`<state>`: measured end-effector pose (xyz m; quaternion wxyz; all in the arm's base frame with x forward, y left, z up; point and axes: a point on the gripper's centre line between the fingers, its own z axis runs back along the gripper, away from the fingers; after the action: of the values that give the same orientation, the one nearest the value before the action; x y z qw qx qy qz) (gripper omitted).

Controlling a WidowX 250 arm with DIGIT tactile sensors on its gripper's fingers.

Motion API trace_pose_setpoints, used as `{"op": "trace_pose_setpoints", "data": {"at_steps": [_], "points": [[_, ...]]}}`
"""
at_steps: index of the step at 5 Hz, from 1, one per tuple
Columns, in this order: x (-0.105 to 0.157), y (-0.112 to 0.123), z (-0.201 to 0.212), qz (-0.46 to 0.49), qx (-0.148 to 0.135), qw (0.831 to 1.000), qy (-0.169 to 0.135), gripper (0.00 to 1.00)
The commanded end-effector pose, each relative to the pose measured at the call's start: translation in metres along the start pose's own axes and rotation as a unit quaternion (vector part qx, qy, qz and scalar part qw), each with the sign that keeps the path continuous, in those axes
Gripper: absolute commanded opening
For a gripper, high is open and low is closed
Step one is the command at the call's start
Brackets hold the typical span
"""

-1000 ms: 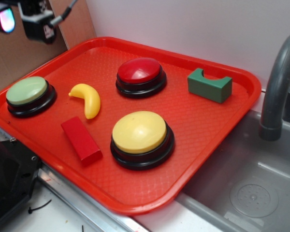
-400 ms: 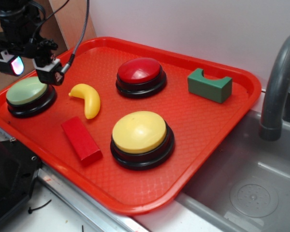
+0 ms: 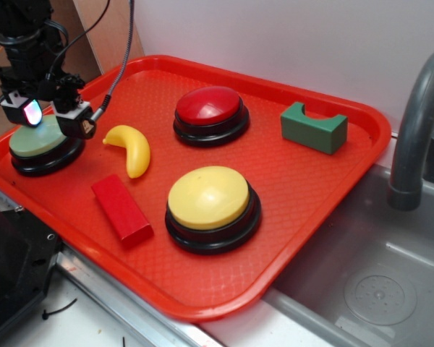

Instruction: Push the green button.

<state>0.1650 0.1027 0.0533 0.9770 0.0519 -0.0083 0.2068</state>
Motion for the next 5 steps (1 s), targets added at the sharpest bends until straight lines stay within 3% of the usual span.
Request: {"op": "trace_pose_setpoints", "data": {"at_steps": [1,2,4,5], "points": [[0.006,0.012,-0.018,0.001,0.027,0.999,0.019,1.00],[0.004,0.007,-0.016,-0.005,0.026,0.999,0.028,1.00],[0.008,0.003,0.027,0.000,0.024,0.999,0.048,1.00],[0.010,0.009,0.042,0.004,0.018,0.999,0.034,1.00]]}}
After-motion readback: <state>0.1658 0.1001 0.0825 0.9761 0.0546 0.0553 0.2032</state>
